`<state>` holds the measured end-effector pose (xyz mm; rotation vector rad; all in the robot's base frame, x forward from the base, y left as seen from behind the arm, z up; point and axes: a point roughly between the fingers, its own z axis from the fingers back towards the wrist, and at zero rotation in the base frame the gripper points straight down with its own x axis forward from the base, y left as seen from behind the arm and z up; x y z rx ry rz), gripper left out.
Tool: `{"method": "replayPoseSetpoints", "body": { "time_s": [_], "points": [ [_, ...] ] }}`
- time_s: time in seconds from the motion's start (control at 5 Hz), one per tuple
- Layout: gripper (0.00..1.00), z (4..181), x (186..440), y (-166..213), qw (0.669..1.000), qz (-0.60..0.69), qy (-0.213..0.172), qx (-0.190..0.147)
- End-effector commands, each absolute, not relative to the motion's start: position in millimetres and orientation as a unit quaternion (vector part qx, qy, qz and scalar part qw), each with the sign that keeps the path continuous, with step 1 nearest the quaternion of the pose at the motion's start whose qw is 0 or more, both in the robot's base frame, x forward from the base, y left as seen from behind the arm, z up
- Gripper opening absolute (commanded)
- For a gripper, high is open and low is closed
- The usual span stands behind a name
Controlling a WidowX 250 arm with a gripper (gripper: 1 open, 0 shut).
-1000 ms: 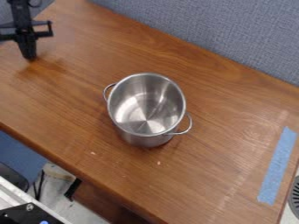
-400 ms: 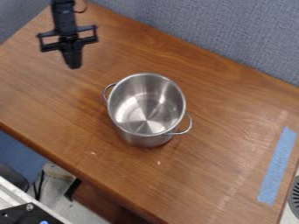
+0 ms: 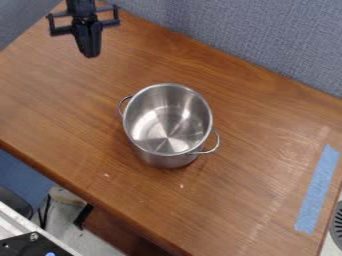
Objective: Move the red object from the metal pot to the table
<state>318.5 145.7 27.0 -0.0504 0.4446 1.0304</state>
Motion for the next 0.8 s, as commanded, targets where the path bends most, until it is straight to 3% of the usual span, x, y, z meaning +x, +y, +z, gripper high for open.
{"method": "replayPoseSetpoints", "body": {
  "time_s": [0.0, 0.2, 0.6],
  "points": [
    [0.0, 51.7, 329.4, 141.1, 0.871, 0.466, 0.154, -0.03],
    [0.0, 27.1, 332.3, 140.7, 0.883, 0.446, 0.145, -0.025],
    [0.0, 86.1, 329.3, 134.0, 0.955, 0.259, 0.144, -0.033]
  ]
}}
